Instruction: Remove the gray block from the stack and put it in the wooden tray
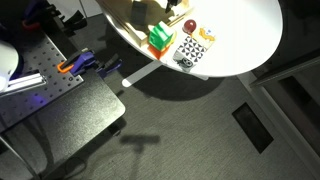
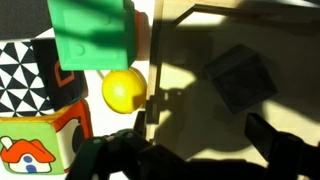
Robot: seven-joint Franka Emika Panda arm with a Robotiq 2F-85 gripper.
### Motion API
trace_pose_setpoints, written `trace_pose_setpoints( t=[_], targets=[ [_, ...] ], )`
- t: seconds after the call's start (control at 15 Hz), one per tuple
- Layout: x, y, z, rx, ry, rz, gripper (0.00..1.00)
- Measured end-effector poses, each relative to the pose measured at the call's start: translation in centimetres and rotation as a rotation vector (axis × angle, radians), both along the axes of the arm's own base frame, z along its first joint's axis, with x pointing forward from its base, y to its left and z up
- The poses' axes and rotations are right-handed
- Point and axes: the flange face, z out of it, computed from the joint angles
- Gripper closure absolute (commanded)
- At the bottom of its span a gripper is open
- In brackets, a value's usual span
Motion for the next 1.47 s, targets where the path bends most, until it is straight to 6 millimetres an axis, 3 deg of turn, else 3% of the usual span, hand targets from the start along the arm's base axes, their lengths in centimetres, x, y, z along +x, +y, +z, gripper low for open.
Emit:
trace_pose_setpoints(
  t=[0.53,1.13,1.47],
  targets=[
    [0.1,0.2,3.3,0.025,0.045,0.002,0.00],
    [-2.1,0.5,9.5,0.051,0.157,0.024,0.00],
    [-2.5,-0.1,13.2,0.046,0.089,0.012,0.00]
  ],
)
